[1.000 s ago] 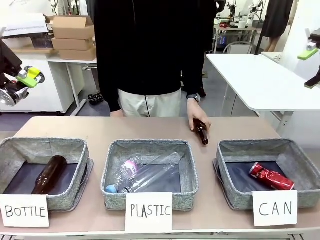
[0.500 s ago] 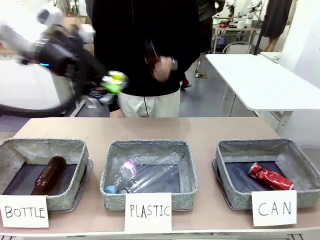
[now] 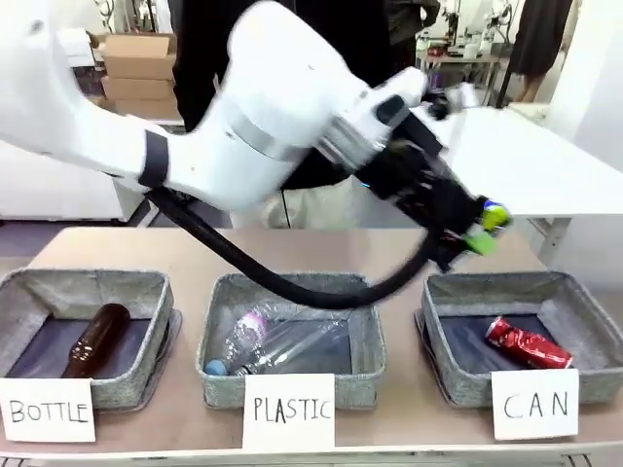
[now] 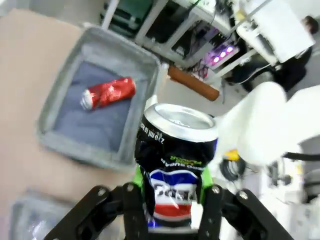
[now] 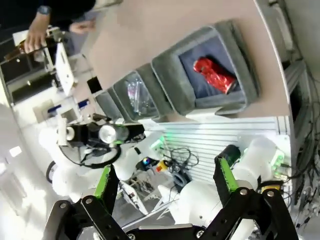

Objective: Sort the can waste into the basket.
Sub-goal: Pick up the can waste from the table and place it in the right Fabric basket.

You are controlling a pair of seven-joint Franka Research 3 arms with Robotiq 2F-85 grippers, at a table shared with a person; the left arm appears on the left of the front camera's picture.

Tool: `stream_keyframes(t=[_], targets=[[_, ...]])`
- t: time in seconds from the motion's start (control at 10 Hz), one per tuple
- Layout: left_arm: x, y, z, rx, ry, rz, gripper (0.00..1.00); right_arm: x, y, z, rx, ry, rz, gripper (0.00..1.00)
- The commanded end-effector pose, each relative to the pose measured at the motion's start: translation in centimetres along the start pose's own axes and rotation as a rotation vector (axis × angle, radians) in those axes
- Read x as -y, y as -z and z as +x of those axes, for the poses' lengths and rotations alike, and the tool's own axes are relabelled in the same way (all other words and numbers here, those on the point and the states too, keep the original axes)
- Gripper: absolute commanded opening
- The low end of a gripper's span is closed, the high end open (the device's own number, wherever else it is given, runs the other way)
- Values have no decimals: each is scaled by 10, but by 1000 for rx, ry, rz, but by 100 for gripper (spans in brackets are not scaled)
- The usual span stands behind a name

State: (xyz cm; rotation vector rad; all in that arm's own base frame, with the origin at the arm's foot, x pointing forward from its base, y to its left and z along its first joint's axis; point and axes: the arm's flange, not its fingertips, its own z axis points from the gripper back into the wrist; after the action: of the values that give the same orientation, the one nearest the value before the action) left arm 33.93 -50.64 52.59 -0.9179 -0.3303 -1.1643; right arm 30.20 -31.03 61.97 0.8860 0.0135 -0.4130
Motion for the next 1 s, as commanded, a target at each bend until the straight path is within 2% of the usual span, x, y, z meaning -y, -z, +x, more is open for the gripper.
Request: stream_keyframes(t=[0.0, 0.1, 0.2, 0.4, 0.5, 0.6, 0.7, 0.8, 0.9], targets=[[18, 57, 5, 71, 86, 6, 46, 7, 36, -3, -89, 75, 57, 100], [23, 95, 3, -7, 80, 17, 46, 14, 47, -12, -88, 106, 75, 100], [12, 40, 0, 20, 39, 6, 46, 8, 13, 1, -41, 29, 18, 100], [12, 40, 0, 20, 39, 6, 46, 8, 13, 1, -41, 29, 18, 100], [20, 77, -4, 20, 56, 9, 46, 8, 13, 1, -41, 29, 18, 100], [-27, 96, 10, 116, 48, 91, 46, 8, 13, 1, -41, 29, 18, 100], [-66, 129, 27, 142, 104, 54, 46, 8, 13, 1, -41, 29, 18, 100], [-79, 156, 39, 131, 159, 170, 46, 8, 13, 1, -41, 29, 18, 100], [-82, 173, 42, 82, 183, 195, 46, 8, 13, 1, -41, 29, 18, 100]])
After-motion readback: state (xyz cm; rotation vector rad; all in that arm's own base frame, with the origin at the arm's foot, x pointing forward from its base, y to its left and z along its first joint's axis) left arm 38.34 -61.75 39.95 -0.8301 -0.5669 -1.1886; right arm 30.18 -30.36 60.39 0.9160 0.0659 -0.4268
